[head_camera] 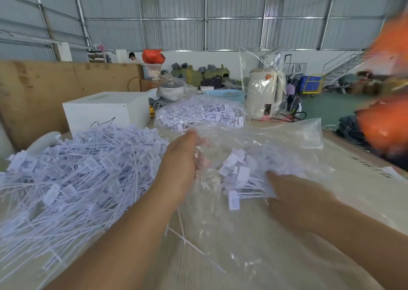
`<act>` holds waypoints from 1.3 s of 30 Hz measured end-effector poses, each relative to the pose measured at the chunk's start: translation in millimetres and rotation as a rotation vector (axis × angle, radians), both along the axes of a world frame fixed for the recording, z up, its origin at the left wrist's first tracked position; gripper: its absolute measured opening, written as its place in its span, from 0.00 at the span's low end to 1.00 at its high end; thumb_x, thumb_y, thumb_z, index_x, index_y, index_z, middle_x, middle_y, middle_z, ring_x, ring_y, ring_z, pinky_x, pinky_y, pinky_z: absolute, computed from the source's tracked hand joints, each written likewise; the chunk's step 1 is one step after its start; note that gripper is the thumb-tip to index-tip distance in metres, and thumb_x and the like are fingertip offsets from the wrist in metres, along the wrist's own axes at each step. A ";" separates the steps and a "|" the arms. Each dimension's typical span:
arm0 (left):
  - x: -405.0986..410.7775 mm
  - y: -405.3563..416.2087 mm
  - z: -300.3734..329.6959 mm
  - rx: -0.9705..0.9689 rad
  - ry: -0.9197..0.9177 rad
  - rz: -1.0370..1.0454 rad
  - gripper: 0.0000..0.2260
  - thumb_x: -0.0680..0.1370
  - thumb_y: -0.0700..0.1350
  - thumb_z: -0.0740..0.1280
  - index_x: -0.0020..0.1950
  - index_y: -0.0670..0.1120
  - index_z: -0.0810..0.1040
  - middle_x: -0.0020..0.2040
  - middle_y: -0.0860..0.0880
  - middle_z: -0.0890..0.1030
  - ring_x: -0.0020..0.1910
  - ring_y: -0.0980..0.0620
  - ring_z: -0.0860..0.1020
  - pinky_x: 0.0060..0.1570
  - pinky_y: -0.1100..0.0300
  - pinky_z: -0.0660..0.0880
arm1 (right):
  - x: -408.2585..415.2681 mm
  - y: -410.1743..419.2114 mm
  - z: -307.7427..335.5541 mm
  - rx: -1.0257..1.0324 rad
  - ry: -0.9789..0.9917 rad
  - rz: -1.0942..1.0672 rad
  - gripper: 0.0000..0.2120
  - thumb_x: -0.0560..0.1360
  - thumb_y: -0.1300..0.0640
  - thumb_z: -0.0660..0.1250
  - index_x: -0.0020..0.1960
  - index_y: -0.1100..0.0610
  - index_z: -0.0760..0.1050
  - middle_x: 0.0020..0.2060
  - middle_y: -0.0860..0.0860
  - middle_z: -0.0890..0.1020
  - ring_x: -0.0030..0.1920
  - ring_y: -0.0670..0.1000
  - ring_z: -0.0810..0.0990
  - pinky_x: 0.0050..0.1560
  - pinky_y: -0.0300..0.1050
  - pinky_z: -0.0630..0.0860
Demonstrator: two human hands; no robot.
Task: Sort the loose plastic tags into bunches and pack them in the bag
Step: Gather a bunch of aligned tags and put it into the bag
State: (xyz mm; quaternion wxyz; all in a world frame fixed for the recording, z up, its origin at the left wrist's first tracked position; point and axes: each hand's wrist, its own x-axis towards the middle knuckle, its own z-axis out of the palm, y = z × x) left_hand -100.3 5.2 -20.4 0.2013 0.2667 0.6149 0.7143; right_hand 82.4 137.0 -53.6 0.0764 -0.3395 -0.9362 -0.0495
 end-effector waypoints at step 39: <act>-18.1 -16.4 -3.9 -0.583 0.722 -0.413 0.12 0.70 0.51 0.61 0.38 0.51 0.84 0.40 0.57 0.82 0.40 0.59 0.77 0.45 0.62 0.73 | -94.9 -32.7 34.7 -0.396 0.232 0.417 0.12 0.80 0.57 0.59 0.49 0.58 0.81 0.46 0.56 0.83 0.47 0.54 0.80 0.51 0.50 0.75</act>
